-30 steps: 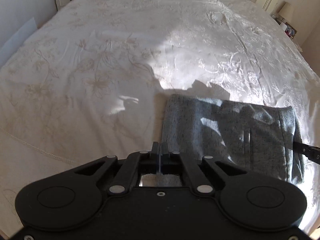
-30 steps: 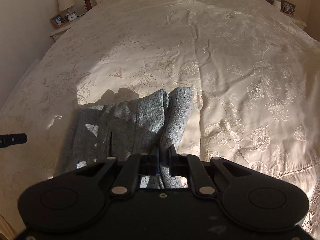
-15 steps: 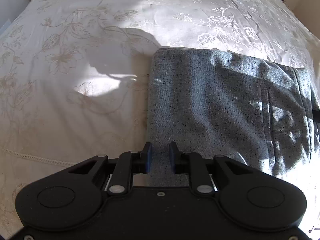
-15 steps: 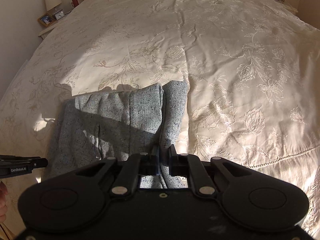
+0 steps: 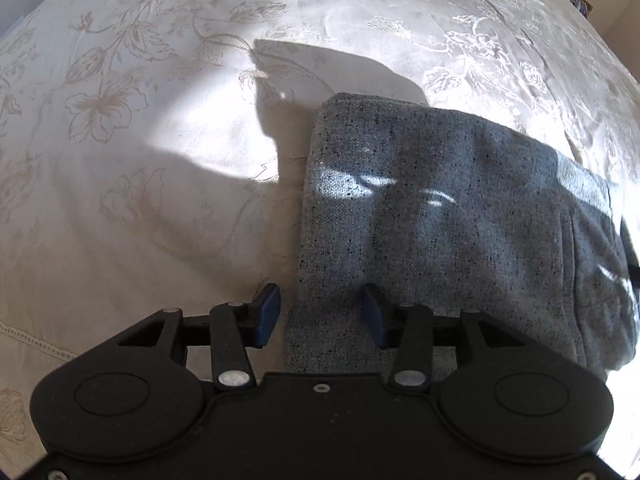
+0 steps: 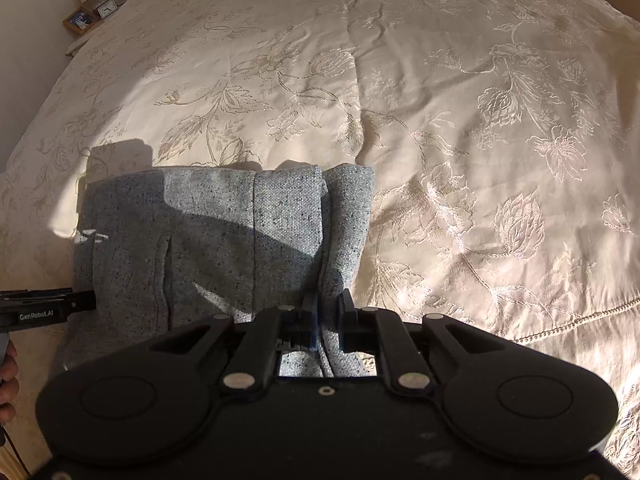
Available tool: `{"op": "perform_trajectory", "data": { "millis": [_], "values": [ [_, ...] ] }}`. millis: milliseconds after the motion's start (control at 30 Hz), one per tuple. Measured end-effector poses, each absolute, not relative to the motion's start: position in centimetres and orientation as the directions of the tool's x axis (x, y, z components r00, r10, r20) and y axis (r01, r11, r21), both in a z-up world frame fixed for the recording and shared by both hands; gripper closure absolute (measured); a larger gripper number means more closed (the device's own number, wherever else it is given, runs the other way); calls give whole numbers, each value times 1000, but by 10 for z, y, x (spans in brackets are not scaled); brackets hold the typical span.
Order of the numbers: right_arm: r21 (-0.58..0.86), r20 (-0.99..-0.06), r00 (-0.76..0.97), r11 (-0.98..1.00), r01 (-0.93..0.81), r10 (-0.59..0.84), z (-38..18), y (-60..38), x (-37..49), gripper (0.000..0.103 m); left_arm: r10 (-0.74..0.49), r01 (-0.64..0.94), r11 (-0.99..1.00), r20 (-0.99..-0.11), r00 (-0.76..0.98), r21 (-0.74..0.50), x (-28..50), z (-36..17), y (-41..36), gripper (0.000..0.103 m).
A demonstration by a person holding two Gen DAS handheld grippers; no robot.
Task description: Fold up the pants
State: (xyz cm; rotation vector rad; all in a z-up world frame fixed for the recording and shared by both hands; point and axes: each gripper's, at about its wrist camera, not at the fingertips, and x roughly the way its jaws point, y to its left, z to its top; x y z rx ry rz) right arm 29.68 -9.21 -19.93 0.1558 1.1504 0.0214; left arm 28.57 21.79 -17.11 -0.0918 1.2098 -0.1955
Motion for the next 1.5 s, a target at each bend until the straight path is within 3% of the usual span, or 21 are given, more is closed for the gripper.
{"op": "perform_trajectory", "data": {
  "millis": [133, 233, 333, 833, 1233, 1333, 1400, 1500],
  "values": [
    [151, -910, 399, 986, 74, 109, -207, -99, 301, 92, -215, 97, 976, -917, 336, -193, 289, -172, 218, 53],
    [162, -909, 400, 983, 86, 115, -209, -101, 300, 92, -238, 121, 970, -912, 333, -209, 291, -166, 211, 82],
    [170, -902, 415, 981, 94, 117, -205, -101, 297, 92, -209, 131, 976, -902, 377, -172, 286, -153, 205, 91],
    [187, -836, 523, 982, -15, 167, -126, -42, 271, 93, -173, 46, 984, -837, 520, -175, 240, -75, 251, 95],
    [282, -814, 481, 946, -162, 325, -132, 98, 282, 93, 62, -132, 991, -858, 510, -7, 235, -77, 380, 92],
    [179, -839, 496, 974, -140, 226, -145, 129, 290, 90, 174, -214, 974, -854, 490, 76, 235, -83, 400, 92],
    [108, -846, 512, 988, -114, 151, -147, 141, 290, 87, 178, -229, 971, -854, 488, 72, 232, -82, 410, 92],
    [122, -828, 536, 986, -111, 163, -138, 143, 277, 87, 169, -220, 973, -861, 480, 68, 224, -78, 419, 90]
  ]
}}
